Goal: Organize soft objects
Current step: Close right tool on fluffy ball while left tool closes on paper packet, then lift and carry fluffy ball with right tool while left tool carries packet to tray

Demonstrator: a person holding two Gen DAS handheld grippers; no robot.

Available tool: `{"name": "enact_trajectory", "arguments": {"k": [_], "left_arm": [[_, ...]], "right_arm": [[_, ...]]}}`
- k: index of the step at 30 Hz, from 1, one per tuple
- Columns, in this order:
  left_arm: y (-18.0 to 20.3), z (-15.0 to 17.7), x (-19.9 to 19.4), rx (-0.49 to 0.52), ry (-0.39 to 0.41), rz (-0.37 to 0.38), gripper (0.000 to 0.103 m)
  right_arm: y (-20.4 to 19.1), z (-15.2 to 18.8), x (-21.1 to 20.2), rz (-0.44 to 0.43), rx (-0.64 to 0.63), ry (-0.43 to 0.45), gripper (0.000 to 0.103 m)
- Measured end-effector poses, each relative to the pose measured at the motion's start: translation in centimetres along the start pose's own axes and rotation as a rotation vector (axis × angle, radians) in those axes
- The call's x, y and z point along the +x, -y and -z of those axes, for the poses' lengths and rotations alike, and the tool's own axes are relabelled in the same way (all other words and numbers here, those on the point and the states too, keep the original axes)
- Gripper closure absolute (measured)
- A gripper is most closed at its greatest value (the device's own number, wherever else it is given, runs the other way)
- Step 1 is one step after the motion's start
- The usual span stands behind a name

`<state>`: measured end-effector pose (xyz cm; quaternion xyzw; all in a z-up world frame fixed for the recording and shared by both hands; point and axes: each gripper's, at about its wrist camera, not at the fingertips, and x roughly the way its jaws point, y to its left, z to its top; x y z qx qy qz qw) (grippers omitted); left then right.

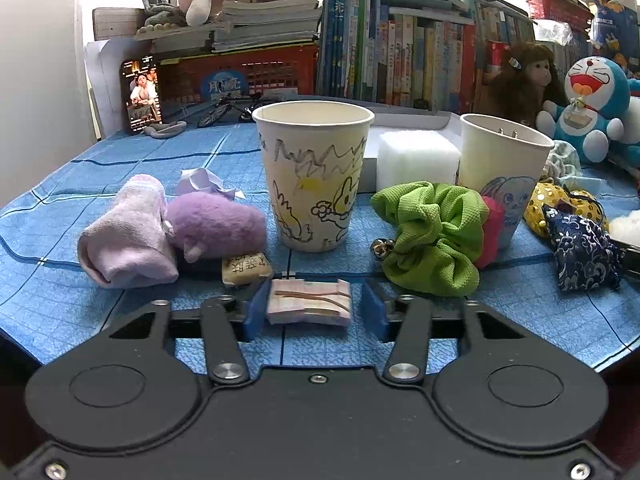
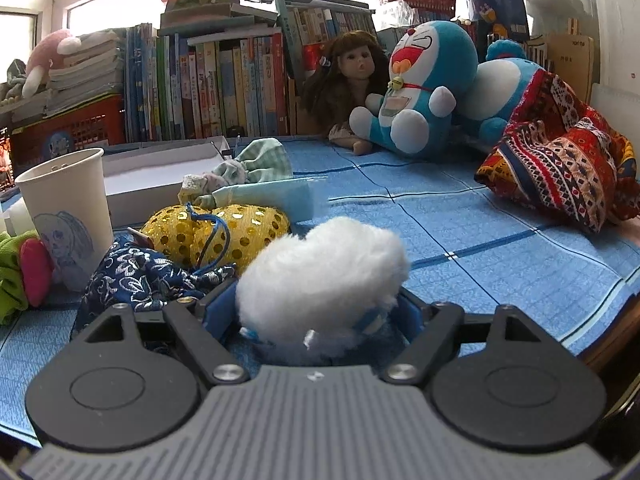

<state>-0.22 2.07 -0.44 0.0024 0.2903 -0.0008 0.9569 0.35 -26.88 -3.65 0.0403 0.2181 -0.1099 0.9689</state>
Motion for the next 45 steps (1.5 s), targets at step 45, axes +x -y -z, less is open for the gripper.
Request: {"name": "enact_trajectory", "arguments": {"k": [45], "left_arm": [[-2.3, -3.4, -4.2, -0.032, 0.101, 0.033, 0.063]], "right_arm": [[-0.2, -4.3, -4.6, -0.021, 0.0, 0.17, 0.034]]}}
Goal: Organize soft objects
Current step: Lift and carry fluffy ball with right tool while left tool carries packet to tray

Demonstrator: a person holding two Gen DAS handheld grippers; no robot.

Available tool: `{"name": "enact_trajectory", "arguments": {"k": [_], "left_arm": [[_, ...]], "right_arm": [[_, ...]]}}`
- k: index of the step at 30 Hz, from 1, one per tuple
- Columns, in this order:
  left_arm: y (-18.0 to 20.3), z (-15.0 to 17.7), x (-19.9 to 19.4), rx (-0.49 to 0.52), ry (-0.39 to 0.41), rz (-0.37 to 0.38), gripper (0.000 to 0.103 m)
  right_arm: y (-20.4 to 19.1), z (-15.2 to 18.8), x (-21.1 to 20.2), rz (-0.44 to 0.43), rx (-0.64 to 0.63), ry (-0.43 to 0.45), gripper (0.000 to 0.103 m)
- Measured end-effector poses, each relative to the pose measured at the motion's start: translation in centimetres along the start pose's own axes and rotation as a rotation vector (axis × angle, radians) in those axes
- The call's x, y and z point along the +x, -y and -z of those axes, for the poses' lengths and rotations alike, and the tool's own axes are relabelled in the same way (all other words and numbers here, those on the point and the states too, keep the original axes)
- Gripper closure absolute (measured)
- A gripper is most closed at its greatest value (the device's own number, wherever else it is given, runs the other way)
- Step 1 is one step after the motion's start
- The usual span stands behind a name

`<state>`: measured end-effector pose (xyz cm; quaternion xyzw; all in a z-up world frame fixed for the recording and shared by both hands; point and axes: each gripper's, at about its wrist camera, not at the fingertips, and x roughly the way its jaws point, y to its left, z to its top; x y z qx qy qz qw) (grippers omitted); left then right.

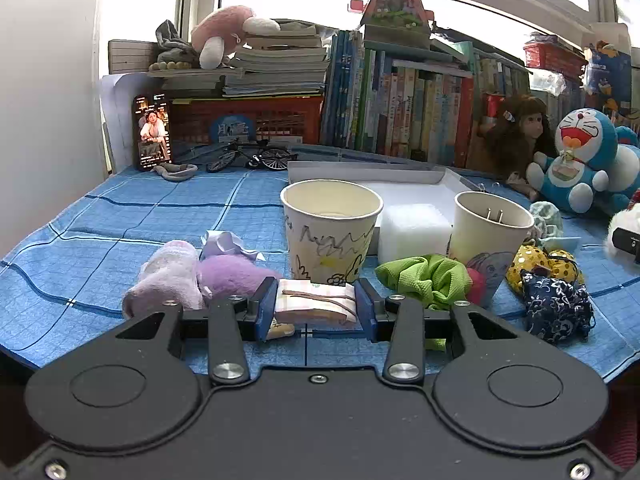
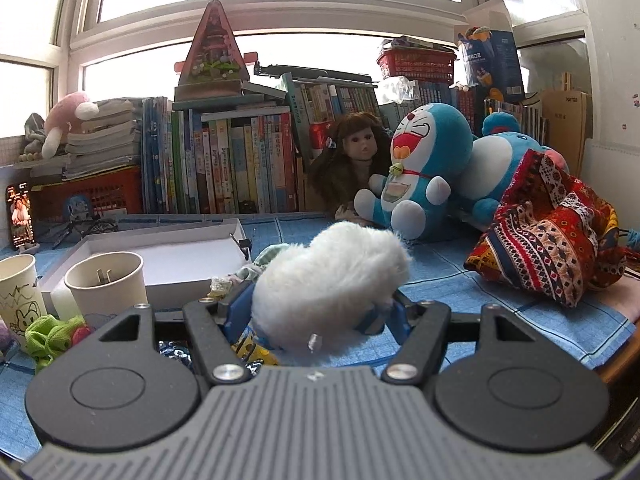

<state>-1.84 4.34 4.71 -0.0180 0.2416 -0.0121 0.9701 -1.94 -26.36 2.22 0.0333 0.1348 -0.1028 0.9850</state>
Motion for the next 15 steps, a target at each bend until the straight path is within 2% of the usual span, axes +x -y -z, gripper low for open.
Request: {"name": "enact_trajectory", "arguments": {"k": [15], "left_arm": [[-0.4, -2.4, -0.7, -0.015, 0.05, 0.039, 0.063]], "right_arm": [[-1.0, -1.5, 0.0, -0.058, -0.024, 0.035, 0.034]]}}
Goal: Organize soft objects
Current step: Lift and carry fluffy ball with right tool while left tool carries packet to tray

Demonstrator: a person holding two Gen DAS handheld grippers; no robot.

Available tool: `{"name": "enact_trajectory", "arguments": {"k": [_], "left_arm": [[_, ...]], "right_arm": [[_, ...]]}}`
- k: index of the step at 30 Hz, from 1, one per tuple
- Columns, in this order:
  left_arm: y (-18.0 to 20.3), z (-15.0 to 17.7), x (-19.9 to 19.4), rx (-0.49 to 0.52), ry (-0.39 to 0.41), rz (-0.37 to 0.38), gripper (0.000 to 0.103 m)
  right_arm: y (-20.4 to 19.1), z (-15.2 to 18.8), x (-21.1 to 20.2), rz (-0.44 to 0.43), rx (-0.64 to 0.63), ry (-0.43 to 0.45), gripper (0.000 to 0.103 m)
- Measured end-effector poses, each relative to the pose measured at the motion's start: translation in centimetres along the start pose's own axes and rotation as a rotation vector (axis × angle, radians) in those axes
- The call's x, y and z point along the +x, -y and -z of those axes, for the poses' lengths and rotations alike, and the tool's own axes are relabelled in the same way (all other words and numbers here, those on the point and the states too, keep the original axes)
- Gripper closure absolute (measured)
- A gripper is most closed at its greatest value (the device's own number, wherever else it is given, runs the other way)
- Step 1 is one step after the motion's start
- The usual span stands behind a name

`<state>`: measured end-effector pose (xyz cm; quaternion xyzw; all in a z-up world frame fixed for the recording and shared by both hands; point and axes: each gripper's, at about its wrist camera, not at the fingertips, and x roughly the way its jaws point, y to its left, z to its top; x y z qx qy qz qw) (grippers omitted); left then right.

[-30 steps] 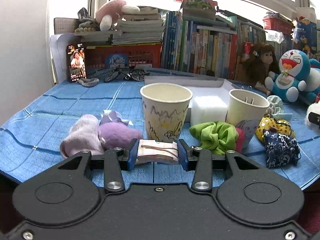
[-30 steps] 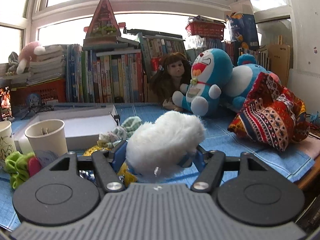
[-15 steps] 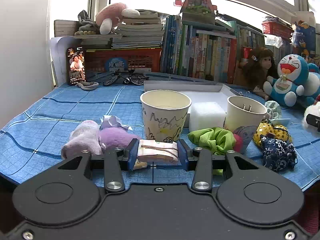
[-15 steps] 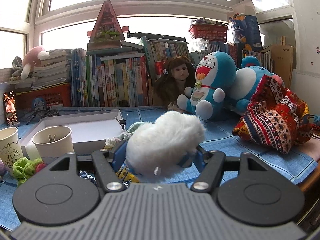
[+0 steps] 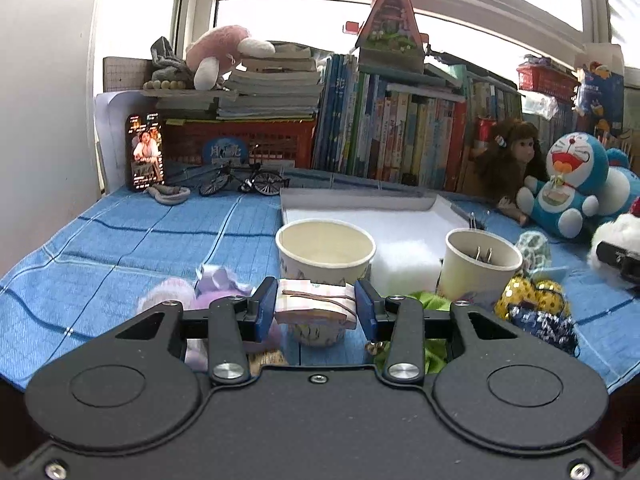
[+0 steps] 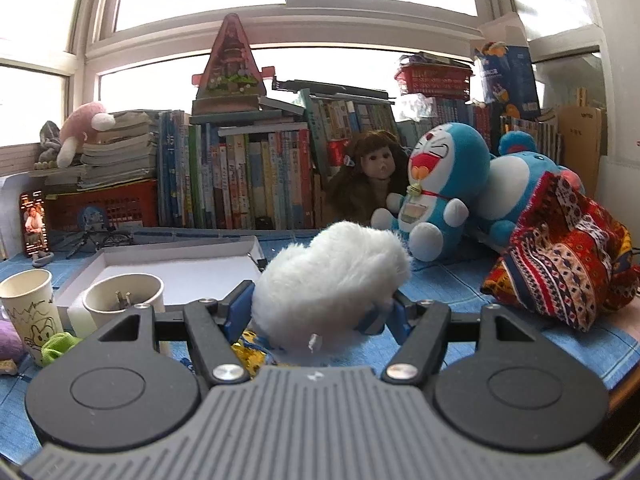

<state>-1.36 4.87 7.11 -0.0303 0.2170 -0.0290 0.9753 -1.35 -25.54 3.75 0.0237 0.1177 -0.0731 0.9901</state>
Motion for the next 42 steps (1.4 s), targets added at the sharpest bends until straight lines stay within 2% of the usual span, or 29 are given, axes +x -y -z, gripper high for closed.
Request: {"name": "enact_trajectory", "arguments": {"k": [10, 14, 20, 27, 30, 35, 42], "left_arm": [[-0.9, -4.2, 0.5, -0.016, 0.044, 0.055, 0.063], [-1.4, -6.7, 1.4, -0.043, 0.033, 0.105, 0.063], [-0.9, -10.3, 4.1, -0.028, 0.014, 0.125, 0.063], [0.5, -13.4, 10.7, -0.077, -0.166, 0.217, 0.063], [0.6, -14.1, 13.9, -0.12, -0.252, 0.232, 0.063], [0.9, -14.4, 18.8, -0.122, -0.375, 0.191, 0.063], [0.6, -14.4, 24.0, -0.144, -0.519, 0.15, 0.063]], "right_arm": [[-0.3, -2.7, 1.6, -0.09, 0.032, -0.021, 0.034], [-0.5, -4.4, 2.8, -0.142, 0.058, -0.035, 0.034], [-1.9, -6.6, 4.9, -0.216, 0.059, -0.058, 0.034], [-4.4, -8.5, 8.9, -0.298, 0.004, -0.137, 0.034], [-5.6, -9.0, 10.7, -0.319, -0.026, -0.182, 0.034], [-6.8, -9.0, 14.2, -0.336, -0.06, -0.285, 0.034], [-6.8, -8.3, 19.2, -0.354, -0.004, -0.46, 0.034]]}}
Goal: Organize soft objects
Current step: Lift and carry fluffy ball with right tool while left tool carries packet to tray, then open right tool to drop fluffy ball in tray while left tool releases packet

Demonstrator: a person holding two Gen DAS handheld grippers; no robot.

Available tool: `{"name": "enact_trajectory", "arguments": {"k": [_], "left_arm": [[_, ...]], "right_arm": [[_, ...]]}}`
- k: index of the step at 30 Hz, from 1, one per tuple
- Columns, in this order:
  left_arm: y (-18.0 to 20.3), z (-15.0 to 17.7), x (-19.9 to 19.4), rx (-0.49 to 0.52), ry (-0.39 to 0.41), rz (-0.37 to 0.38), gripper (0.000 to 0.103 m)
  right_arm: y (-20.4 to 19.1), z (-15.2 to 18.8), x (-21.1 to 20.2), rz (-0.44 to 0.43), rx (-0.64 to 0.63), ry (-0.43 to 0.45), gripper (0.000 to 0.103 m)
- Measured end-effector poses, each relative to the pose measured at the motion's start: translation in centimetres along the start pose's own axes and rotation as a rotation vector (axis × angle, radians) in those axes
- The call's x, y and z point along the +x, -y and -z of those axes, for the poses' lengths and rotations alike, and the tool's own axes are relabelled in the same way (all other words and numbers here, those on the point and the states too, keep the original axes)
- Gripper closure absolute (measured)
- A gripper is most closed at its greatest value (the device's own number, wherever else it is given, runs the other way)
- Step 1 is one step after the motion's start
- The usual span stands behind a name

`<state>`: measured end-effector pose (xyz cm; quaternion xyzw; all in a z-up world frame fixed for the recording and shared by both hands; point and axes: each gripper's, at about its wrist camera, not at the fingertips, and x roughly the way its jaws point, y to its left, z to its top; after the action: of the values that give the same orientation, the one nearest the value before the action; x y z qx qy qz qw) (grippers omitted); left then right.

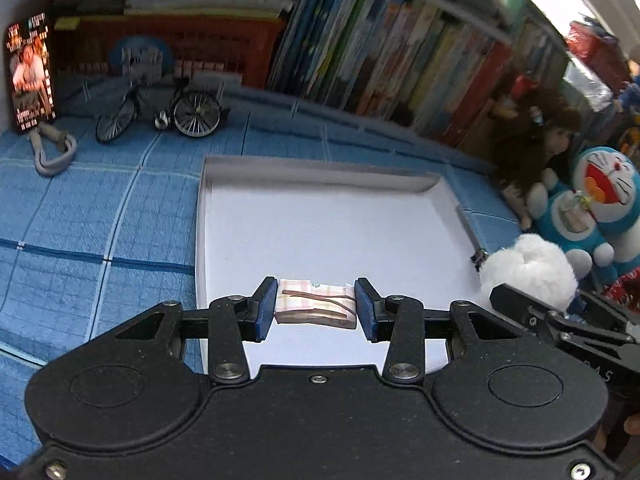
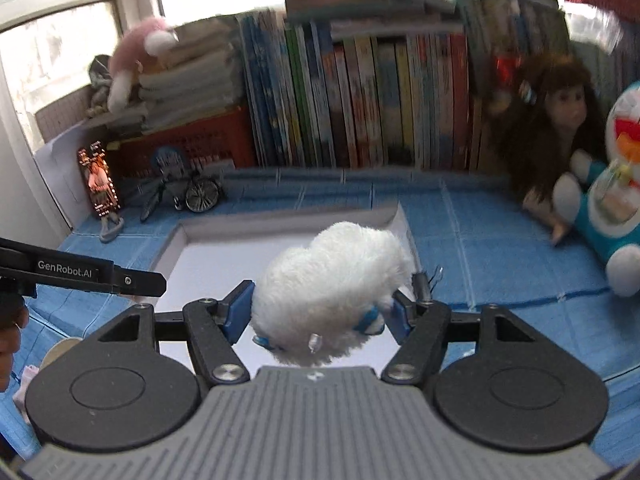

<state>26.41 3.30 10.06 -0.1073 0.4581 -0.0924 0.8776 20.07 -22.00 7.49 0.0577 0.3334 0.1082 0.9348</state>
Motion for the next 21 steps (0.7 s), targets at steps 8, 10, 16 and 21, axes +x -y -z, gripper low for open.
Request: {"name": "enact_trajectory", "arguments": {"k": [8, 10, 16, 21], "left_arm": [[-0.4, -1.4, 3.5, -0.036, -0.107, 0.026, 0.063], [-0.4, -1.4, 4.2, -0.04, -0.128, 0.03, 0.063], [-0.6, -1.8, 5.7, -0.045, -0.168, 0.013, 0.063], [-0.9, -2.0, 6.6, -0.067, -0.2, 0.005, 0.063]], "right_arm": [[0.4, -0.6, 3.6, 0.018, 0.003, -0.121, 0.033], [0.3, -0.7, 4.3, 0.018, -0.001, -0.155, 0.033], [0.2, -0.8, 5.7, 0.035, -0.013, -0.21, 0.033], [0.2, -0.6, 6.2, 0.039, -0.006, -0.228, 0.033]]}}
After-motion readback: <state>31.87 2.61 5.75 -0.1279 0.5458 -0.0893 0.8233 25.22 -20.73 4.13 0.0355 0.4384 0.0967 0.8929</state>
